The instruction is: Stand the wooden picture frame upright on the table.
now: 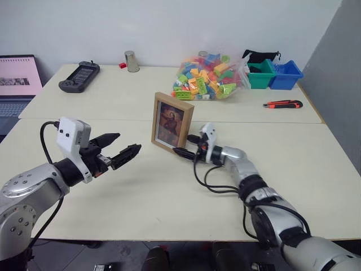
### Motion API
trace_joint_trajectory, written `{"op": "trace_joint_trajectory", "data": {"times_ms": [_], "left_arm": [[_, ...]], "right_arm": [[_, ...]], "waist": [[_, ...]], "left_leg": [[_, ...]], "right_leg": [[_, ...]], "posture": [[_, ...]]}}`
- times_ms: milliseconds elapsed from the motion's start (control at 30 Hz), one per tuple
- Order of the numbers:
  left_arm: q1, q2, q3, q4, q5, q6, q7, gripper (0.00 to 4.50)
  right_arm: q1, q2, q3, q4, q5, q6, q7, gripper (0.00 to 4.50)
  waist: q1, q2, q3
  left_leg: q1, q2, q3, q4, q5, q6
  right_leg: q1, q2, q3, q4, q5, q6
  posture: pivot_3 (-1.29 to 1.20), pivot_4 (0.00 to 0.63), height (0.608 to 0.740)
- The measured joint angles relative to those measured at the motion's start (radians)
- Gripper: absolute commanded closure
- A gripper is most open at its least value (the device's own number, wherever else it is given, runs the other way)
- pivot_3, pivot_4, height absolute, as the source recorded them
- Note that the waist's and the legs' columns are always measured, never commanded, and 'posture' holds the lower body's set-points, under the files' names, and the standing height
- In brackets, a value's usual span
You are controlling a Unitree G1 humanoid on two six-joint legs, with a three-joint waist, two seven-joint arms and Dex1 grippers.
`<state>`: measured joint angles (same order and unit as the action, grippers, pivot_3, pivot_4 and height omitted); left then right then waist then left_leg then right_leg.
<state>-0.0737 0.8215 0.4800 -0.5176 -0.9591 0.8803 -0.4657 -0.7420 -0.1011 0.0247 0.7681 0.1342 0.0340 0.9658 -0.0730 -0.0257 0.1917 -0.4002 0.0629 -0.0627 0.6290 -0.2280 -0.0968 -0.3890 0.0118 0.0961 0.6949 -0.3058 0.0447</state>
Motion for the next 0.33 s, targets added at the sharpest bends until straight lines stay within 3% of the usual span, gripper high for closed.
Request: {"op": "trace_joint_trajectory", "data": {"times_ms": [233,333], "left_arm": [[0.003,0.011,-0.003,0.064,0.061,-0.004,-0.009,0.00],[0.003,0.011,-0.004,0.080,0.069,-0.013,-0.030,0.00]], "right_arm": [[0.224,-0.320,0.026,-0.590,0.042,0.345,0.087,0.05],[0.242,-0.381,0.001,-0.834,0.131,0.537,0.073,0.05]], "waist": [[-0.005,0.001,0.001],[-0.012,0.001,0.001]], "left_leg": [[0.001,0.001,0.001,0.000,0.000,0.000],[0.002,0.002,0.000,-0.001,0.000,0.000]], "right_leg": [[-0.001,0.001,0.002,0.000,0.000,0.000],[-0.001,0.003,0.002,0.001,-0.002,-0.002]], "posture": [[0.00,0.150,0.740],[0.00,0.150,0.740]]}}
